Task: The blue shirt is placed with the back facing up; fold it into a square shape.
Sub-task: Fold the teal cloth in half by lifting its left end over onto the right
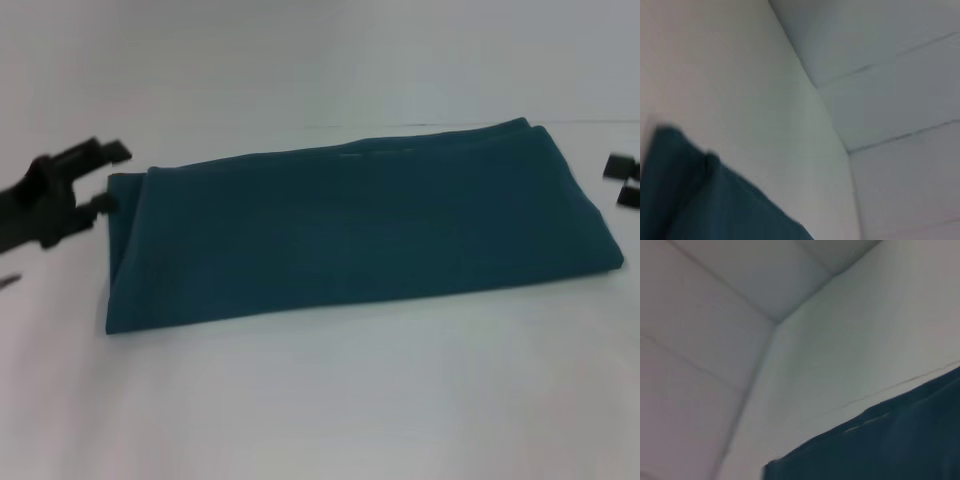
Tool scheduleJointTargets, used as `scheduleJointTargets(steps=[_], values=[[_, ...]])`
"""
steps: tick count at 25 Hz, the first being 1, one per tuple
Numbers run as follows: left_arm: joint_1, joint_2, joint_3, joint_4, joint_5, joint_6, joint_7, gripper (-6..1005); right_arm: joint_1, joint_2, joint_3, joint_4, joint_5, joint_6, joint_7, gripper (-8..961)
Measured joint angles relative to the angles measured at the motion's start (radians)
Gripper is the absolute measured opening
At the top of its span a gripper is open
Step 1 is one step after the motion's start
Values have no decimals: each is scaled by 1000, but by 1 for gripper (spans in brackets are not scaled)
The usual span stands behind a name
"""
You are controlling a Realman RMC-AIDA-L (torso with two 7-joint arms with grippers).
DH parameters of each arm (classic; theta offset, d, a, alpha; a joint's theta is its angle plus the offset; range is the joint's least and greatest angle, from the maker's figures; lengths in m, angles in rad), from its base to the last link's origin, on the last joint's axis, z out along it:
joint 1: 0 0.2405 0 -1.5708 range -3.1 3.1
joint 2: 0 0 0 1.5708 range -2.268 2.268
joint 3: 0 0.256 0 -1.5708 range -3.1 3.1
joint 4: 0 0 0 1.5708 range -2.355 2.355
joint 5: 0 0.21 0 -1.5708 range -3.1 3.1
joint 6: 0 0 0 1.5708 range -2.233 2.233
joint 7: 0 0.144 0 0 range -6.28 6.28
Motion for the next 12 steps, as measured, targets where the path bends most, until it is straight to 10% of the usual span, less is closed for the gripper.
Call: scheduleJointTargets(steps=[12], values=[[163, -17, -115, -77, 33, 212, -98, 813, -72, 12, 39, 85, 47, -122, -110, 897]])
